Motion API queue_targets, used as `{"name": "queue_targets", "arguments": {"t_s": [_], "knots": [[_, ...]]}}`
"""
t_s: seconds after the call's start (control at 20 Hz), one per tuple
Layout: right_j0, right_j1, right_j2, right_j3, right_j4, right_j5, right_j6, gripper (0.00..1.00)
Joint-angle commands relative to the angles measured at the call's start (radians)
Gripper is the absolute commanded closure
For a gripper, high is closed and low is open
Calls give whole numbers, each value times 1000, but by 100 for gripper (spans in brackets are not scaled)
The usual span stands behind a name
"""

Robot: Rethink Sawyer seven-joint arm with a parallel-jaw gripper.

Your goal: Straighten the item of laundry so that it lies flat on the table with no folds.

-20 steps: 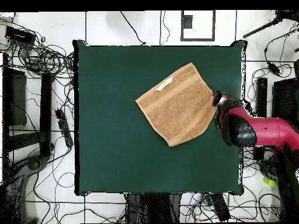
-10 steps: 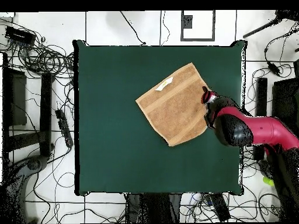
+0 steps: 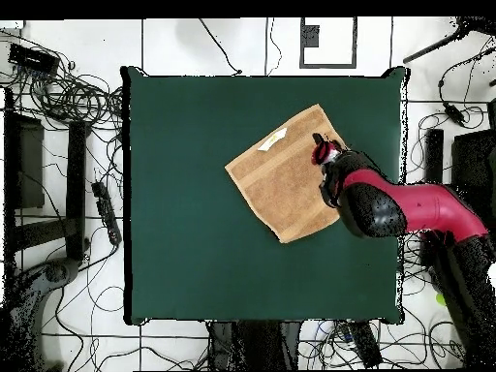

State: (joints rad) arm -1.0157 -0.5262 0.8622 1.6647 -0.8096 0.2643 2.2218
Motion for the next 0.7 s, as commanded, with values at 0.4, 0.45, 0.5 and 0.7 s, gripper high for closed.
{"name": "queue_targets", "arguments": {"t_s": [0.4,0.45,0.5,0.7], "knots": [[38,221,32,-19,-128,24,-247,0],[39,238,25,-29,-142,23,-252,0],[38,251,24,-36,-154,25,-260,0],[35,293,20,-56,-205,11,-262,0]]}}
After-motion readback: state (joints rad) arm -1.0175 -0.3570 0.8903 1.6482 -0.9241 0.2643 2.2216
